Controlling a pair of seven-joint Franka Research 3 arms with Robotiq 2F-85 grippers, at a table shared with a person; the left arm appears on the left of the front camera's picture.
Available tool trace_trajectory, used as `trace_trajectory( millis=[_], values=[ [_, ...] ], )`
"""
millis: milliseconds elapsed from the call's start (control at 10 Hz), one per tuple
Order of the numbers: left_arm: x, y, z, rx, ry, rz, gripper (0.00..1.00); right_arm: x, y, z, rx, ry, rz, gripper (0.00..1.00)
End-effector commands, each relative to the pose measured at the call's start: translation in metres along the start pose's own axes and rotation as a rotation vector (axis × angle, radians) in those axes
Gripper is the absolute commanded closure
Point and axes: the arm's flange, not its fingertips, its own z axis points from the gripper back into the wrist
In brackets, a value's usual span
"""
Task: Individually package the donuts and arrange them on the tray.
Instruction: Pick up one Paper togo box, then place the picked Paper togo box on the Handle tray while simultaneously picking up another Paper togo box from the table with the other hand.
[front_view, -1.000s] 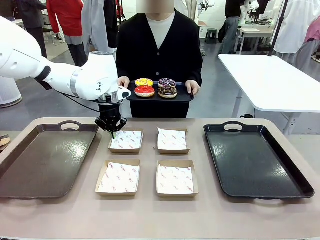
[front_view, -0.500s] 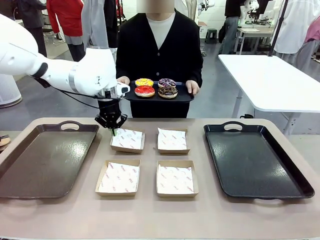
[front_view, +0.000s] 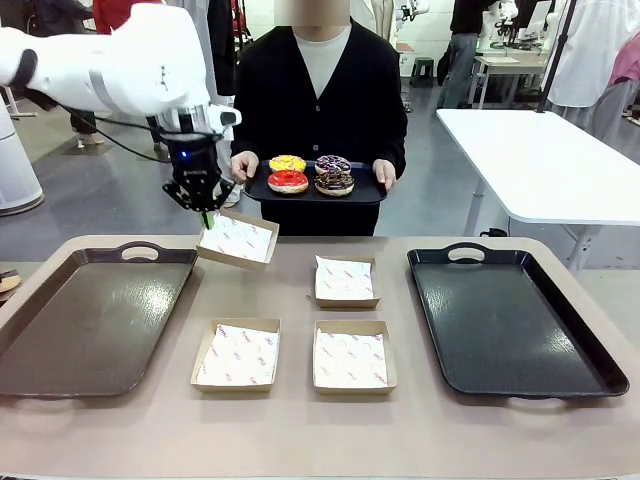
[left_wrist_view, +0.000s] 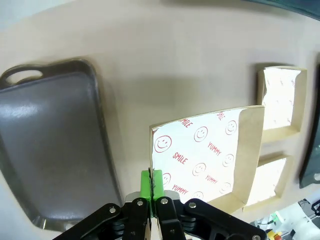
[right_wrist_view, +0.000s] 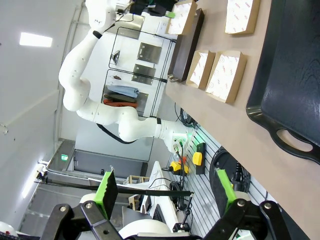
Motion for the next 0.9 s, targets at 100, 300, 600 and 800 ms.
trace_trajectory(
  millis=[100,300,600,800],
  values=[
    [0.012,0.003,-0.004,-0.001,0.048,-0.008,1.00,-0.001,0.001,0.000,0.009,-0.008,0.006,0.00],
    [-0.001,0.002,0.009,0.005,0.013,0.002,1.00,-0.001,0.001,0.000,0.009,-0.008,0.006,0.00],
    [-0.001,0.002,0.009,0.005,0.013,0.002,1.00,-0.001,0.001,0.000,0.009,-0.008,0.006,0.00],
    [-0.001,0.002,0.009,0.005,0.013,0.002,1.00,-0.001,0.001,0.000,0.009,-0.008,0.006,0.00]
  ],
)
